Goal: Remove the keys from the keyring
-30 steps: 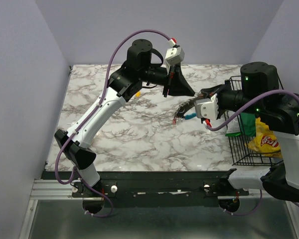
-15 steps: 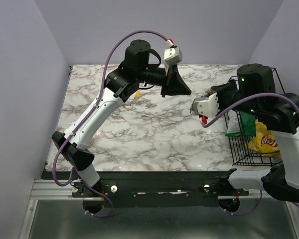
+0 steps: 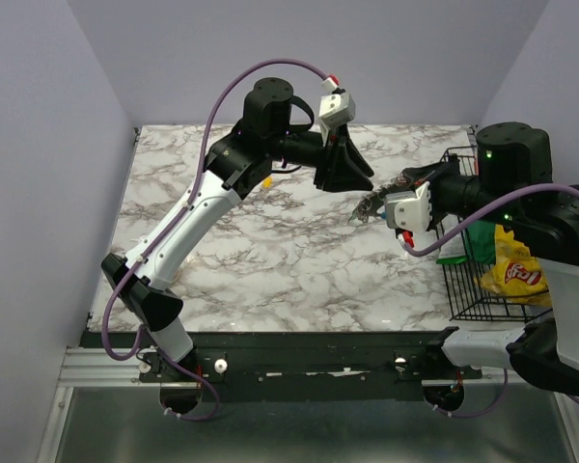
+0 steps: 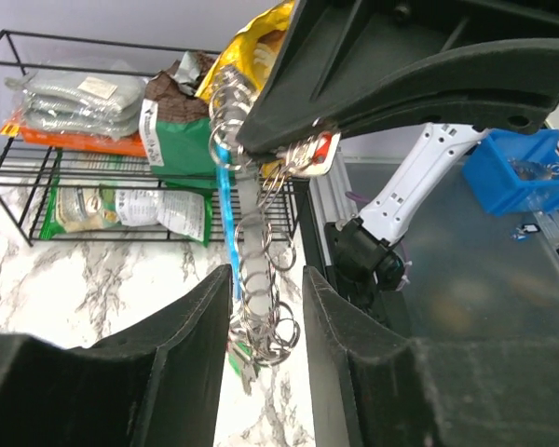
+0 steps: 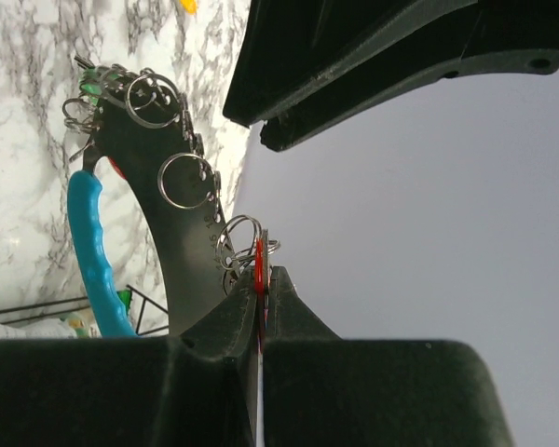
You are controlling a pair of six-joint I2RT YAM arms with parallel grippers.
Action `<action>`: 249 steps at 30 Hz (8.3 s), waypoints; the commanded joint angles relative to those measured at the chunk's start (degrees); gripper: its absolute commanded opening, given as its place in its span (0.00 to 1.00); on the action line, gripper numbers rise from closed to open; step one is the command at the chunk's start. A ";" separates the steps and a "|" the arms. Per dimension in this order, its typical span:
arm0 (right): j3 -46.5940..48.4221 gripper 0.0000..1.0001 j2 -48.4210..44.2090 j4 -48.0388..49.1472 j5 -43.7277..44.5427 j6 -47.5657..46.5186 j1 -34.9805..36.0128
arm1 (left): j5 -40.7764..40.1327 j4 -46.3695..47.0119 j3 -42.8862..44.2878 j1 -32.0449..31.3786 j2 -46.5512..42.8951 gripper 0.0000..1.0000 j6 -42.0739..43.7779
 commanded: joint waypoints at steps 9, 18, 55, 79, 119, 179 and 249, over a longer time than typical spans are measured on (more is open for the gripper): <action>2.66 0.01 1.31 -9.04 -10.36 3.96 -0.19 | 5.10 -2.24 5.15 -3.83 1.06 0.49 3.99; 4.15 0.01 1.75 -7.19 -10.27 6.50 -0.19 | 6.78 -5.58 5.68 -4.88 0.98 0.49 7.41; 7.85 0.01 1.22 -4.47 -14.06 11.96 -0.98 | 7.74 -9.10 7.35 -5.59 1.24 0.34 12.17; 5.57 0.01 1.22 -4.38 -13.97 12.04 -1.07 | 6.69 -5.50 8.85 -5.94 2.56 0.26 8.13; -25.99 0.01 -2.73 8.46 4.15 7.74 -1.07 | -31.02 -20.88 -4.84 -5.24 -6.49 0.00 17.09; -27.23 0.01 -7.83 37.35 -15.73 47.89 0.87 | -50.71 -25.19 -7.85 -11.21 -7.64 0.00 36.70; -28.80 0.01 -12.49 18.82 -14.06 22.85 -0.63 | 14.51 1.71 -12.51 -1.90 -0.60 0.45 8.75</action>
